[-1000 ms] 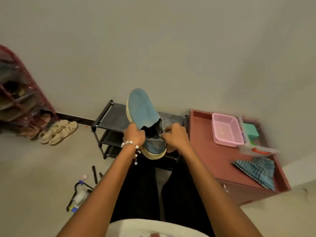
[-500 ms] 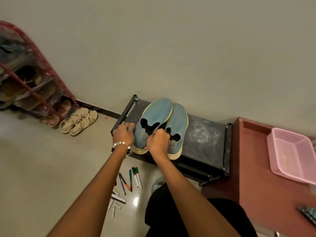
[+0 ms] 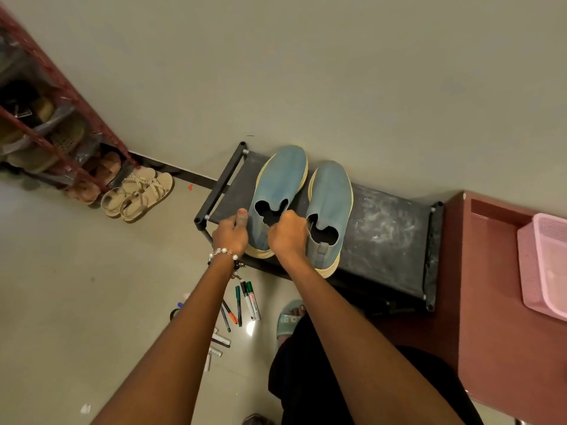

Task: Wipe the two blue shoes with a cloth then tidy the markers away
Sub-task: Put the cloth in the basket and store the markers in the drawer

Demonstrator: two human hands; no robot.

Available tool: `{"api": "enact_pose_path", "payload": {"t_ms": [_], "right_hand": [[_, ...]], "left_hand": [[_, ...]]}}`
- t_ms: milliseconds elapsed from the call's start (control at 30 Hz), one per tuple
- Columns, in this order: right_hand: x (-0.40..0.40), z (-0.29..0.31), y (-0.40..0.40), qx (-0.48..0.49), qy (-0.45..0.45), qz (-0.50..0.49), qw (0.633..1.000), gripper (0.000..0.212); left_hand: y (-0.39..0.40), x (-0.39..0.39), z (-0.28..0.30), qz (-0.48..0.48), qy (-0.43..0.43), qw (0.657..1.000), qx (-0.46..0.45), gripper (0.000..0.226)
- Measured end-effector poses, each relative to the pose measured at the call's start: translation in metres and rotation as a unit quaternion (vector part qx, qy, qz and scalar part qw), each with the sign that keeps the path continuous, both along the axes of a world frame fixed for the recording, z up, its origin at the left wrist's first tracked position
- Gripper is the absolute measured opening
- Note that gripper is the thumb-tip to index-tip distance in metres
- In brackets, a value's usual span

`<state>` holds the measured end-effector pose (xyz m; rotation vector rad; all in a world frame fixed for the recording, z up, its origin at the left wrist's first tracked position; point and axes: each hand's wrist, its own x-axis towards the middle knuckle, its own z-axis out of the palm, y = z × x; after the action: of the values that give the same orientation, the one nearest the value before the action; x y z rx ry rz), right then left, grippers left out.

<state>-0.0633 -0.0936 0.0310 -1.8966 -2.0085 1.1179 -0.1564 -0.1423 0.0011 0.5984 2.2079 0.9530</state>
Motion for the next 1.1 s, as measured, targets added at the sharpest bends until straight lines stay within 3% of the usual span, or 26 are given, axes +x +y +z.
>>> {"api": "enact_pose_path", "payload": {"t_ms": [233,400,467,567,633,867,967,1033,1100], "right_hand": [[0.018,-0.006,-0.002,-0.058,0.093,-0.036,0.993,0.031],[0.079,0.026,-0.029,-0.101,0.253,-0.069,0.960,0.022],[0.118,0.041,-0.041,-0.110,0.308,-0.096,0.940,0.018],[0.186,0.048,-0.055,-0.097,0.317,-0.151,0.931,0.019],[0.234,0.046,-0.062,-0.080,0.305,-0.208,0.926,0.019],[0.409,0.045,-0.087,-0.024,0.244,-0.332,0.911,0.018],[0.483,0.022,-0.096,0.035,0.107,-0.374,0.921,0.019],[0.522,0.008,-0.105,0.048,0.014,-0.381,0.923,0.009],[0.552,-0.001,-0.109,0.040,-0.072,-0.360,0.929,0.018]], "left_hand": [[-0.006,0.005,0.020,-0.009,-0.045,0.999,-0.022,0.049],[-0.025,0.046,0.048,0.076,0.035,0.995,0.058,0.029],[-0.031,0.074,0.057,0.069,0.039,0.992,0.095,0.024],[-0.035,0.129,0.059,-0.008,-0.053,0.990,0.130,0.020],[-0.036,0.174,0.064,-0.046,-0.123,0.984,0.119,0.019],[-0.033,0.340,0.077,-0.181,-0.185,0.963,0.079,0.018],[-0.036,0.400,0.077,-0.235,-0.219,0.945,0.063,0.018],[-0.039,0.433,0.070,-0.269,-0.230,0.935,0.034,0.019],[-0.042,0.460,0.058,-0.285,-0.243,0.927,0.007,0.019]]}}
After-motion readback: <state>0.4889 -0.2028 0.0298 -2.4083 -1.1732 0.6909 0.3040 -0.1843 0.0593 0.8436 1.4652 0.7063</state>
